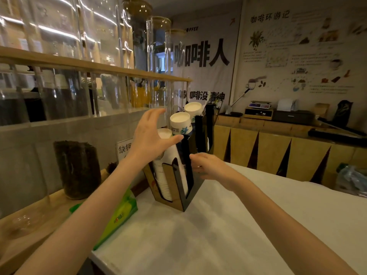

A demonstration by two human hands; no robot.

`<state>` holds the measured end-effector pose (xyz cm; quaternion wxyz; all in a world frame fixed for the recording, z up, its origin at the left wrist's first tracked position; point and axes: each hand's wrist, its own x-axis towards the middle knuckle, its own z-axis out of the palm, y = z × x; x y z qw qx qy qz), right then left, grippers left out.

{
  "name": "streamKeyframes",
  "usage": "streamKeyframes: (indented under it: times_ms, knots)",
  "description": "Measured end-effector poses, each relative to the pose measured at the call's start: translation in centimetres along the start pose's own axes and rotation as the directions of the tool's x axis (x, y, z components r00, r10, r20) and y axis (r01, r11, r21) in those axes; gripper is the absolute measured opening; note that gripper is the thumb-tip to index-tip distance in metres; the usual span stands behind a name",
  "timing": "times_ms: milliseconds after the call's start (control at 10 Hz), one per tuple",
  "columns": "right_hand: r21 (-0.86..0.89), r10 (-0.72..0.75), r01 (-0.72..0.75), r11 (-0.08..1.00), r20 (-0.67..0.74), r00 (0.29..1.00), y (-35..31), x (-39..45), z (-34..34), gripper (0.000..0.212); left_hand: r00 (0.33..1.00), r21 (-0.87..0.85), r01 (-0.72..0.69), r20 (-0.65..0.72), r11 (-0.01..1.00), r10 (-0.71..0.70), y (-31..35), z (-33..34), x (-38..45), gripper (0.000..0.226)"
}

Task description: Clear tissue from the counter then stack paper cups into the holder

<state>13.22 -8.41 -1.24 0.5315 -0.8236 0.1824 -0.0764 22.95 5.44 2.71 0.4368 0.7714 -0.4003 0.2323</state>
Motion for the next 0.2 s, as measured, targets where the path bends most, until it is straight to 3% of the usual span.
streamKeyframes:
  times_ms: [100,200]
  knots:
    - [0.054,-0.209,0.210,0.976,-0.019,0.978,-2.4,-4.9,-3.8,0.026,0.993,-0.031,-0.093,-0.080,0.995,0.090,2.7,0.8,1.5,0.061]
    - [0.088,-0.471,0.501,0.861,-0.231,0.851,-4.7,-11.7,-7.4,0.015,0.994,-0.099,-0.075,-0.088,0.992,0.066,5.3,1.4,2.7,0.051]
